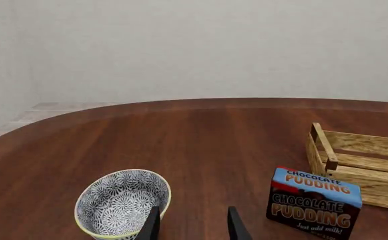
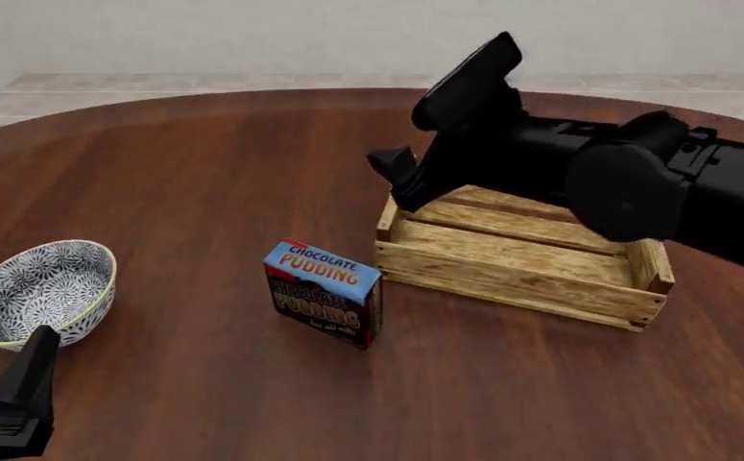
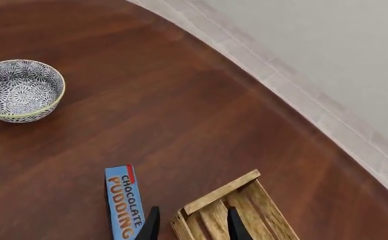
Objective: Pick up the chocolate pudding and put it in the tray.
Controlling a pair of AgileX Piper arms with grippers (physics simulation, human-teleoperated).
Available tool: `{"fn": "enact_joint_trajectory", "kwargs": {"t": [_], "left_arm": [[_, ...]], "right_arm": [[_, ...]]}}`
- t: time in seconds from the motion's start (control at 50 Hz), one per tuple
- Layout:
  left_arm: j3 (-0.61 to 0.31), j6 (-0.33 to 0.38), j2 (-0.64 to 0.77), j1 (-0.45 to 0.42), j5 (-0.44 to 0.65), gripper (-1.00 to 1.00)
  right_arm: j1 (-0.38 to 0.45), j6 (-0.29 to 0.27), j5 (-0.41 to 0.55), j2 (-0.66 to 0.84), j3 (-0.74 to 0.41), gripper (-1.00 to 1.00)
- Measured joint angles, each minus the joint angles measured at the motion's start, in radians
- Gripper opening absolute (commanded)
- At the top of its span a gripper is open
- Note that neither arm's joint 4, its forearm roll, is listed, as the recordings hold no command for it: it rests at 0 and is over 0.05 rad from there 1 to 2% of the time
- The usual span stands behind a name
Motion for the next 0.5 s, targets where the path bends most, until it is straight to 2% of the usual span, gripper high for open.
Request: {"fn": "enact_joint_trajectory", "kwargs": {"t": [0.5], "left_arm": [[0.000,0.000,0.000,0.000,0.000,1.00]], "right_arm": [[0.068,-0.019,-0.036,0.065,0.038,1.00]]}}
